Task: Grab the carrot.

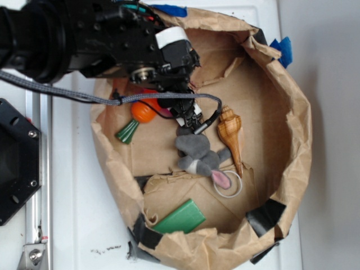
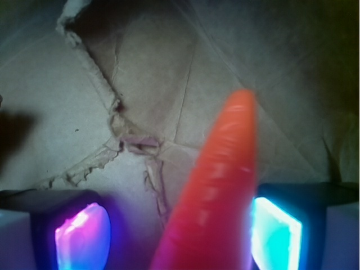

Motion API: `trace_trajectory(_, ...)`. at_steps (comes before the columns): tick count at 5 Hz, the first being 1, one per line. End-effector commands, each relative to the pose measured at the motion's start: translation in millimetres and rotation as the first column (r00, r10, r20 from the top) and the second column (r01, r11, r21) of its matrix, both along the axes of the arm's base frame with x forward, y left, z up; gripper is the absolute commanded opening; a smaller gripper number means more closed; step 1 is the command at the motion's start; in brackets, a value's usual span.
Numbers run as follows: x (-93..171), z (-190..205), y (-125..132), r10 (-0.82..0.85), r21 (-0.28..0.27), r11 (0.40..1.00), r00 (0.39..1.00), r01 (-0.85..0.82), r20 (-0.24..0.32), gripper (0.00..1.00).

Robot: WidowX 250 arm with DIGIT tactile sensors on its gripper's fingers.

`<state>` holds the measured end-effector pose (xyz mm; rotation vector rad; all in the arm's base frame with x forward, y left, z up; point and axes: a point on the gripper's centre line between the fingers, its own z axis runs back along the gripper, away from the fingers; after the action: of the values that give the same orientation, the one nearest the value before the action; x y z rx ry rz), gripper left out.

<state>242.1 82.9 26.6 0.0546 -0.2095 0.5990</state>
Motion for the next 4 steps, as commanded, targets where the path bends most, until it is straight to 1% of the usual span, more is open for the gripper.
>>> trace_trajectory(1,-1,8,-3,-0.031,0.017,0.999,1.000,0.031,0.001,0.00)
trace_trajectory(2,-1,8,-3,-0.037,0.024,0.999,0.999,0.037,-0.008,0.00)
trace_trajectory(3,1,29,-2,-0.079,0.020,0.997,0.997,0.079,-0.008,0.00)
trace_trajectory(4,2,69,-2,-0.140,-0.026,0.990,0.990,0.140,0.016,0.00)
